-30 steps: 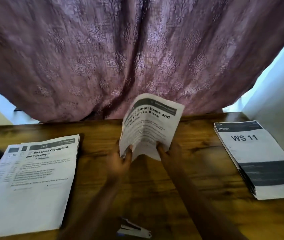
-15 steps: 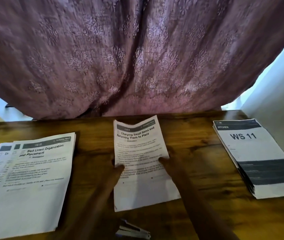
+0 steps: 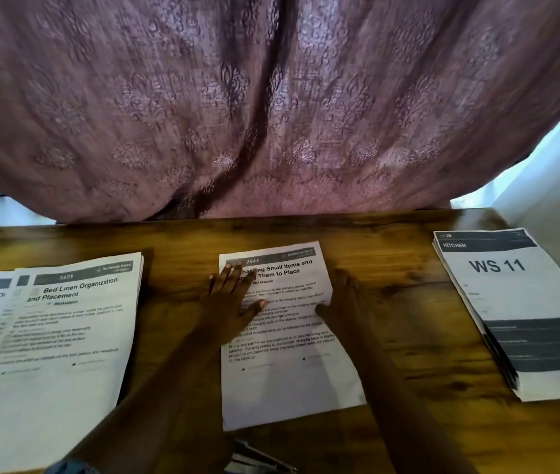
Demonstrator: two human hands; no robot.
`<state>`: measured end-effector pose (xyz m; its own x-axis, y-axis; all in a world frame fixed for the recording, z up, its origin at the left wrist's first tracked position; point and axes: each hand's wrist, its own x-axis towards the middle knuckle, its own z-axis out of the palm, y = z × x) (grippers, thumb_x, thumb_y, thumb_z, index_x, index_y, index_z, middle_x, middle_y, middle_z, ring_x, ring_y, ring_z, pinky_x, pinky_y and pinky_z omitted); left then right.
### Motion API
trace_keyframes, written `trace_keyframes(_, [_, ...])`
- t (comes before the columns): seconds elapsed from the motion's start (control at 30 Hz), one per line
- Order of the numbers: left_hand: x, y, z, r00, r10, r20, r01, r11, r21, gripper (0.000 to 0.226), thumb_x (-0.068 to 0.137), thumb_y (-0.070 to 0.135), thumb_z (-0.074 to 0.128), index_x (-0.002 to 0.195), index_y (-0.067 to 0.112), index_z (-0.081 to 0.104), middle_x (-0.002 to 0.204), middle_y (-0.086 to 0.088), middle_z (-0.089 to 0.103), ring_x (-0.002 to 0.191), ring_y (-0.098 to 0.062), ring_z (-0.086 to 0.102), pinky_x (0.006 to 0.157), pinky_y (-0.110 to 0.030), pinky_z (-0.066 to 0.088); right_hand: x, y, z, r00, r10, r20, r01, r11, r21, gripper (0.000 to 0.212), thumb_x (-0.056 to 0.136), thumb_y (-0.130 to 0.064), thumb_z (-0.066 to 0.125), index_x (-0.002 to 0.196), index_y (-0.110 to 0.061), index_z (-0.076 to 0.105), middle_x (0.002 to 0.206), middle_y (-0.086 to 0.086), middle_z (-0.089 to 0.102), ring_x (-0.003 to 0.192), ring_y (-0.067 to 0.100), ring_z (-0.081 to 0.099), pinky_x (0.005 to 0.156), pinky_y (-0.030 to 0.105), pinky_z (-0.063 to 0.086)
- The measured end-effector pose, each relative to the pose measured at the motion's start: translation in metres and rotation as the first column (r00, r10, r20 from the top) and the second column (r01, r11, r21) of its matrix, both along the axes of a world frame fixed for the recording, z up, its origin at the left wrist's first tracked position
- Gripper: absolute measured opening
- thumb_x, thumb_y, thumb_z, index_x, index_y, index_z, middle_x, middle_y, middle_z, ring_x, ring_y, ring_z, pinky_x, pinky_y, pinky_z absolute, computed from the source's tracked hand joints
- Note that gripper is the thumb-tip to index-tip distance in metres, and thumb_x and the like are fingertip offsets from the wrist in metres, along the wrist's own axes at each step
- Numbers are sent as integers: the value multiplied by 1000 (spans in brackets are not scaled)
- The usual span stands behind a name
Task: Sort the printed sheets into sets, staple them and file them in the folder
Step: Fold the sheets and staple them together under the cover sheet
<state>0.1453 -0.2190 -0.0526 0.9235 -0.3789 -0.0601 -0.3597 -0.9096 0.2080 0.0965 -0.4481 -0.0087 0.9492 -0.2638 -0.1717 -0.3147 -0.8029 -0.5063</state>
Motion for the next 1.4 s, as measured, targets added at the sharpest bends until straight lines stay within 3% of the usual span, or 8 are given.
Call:
trace_keyframes(0.37, [2, -1, 0, 1000, 10, 7, -10, 1000, -8, 94, 74, 85, -7, 152, 35, 7, 162, 3, -3, 148, -20, -7, 118, -50, -1, 58, -2, -1, 957, 280, 81, -268, 954, -135, 77, 88, -38, 61, 149, -17, 19, 147, 7, 39, 135, 25, 35, 113, 42, 27])
trace_keyframes(0.5, [1, 0, 1, 1000, 12, 7, -12, 1000, -14, 93, 75, 85, -4, 152, 35, 6, 161, 4, -4, 148, -19, -8, 118, -48, -3, 45, -2, 6, 953, -117, 280, 16, 941, 338, 59, 80, -20, 73, 131, -22, 43, 111, -11, 58, 92, 5, 56, 63, 10, 47])
trace_keyframes(0.6, [1, 0, 0, 1000, 8, 0, -8, 1000, -2, 92, 75, 86, -5, 151, 36, 3, 161, 4, -5, 148, -19, -8, 118, -47, -5, 48, 0, 3, 971, -165, 175, 77, 903, 422, 57, 83, -17, 70, 131, -22, 40, 120, 2, 60, 103, 22, 61, 77, 39, 57])
trace_keyframes(0.73, [-2, -1, 5, 999, 48, -18, -51, 986, -157, 84, 80, 82, -3, 150, 37, -7, 160, 6, 4, 148, -17, -3, 117, -42, -7, 36, 5, 10, 921, 296, 253, -313, 949, 30, 42, 94, -19, 53, 135, -22, 45, 132, 2, 54, 118, 19, 52, 98, 39, 47])
trace_keyframes(0.9, [-5, -1, 12, 997, 66, -38, -73, 969, -235, 81, 76, 78, -19, 147, 40, -13, 161, 5, 3, 147, -14, -7, 118, -42, -8, 15, 8, 10, 659, 746, 94, -706, 657, -263, 38, 96, -26, 50, 134, -21, 51, 145, -3, 44, 139, 14, 32, 115, 34, 17])
trace_keyframes(1.03, [0, -4, 3, 1000, 12, -3, -11, 999, 30, 69, 75, 78, -17, 140, 54, -19, 160, 2, -16, 146, -23, -18, 114, -47, -11, 21, 3, 11, 815, 562, 140, -573, 818, 51, 32, 97, -31, 49, 126, -21, 56, 133, -2, 55, 123, 14, 47, 104, 26, 32])
trace_keyframes(1.17, [1, -2, 0, 1000, 8, 16, -9, 998, 65, 67, 80, 77, -7, 142, 54, -12, 160, 1, -14, 146, -23, -16, 114, -47, -10, 51, -13, -5, 945, 267, 190, -261, 964, -52, 45, 92, -32, 55, 134, -18, 47, 137, 4, 49, 126, 23, 45, 107, 37, 36])
trace_keyframes(1.4, [2, -2, -2, 999, 15, 32, -18, 996, 86, 66, 85, 74, 5, 146, 52, -6, 161, 0, -10, 147, -24, -12, 114, -48, -8, 58, -17, -14, 962, 196, 189, -217, 972, 94, 67, 84, -26, 68, 142, -23, 36, 137, 3, 52, 123, 23, 50, 102, 39, 42])
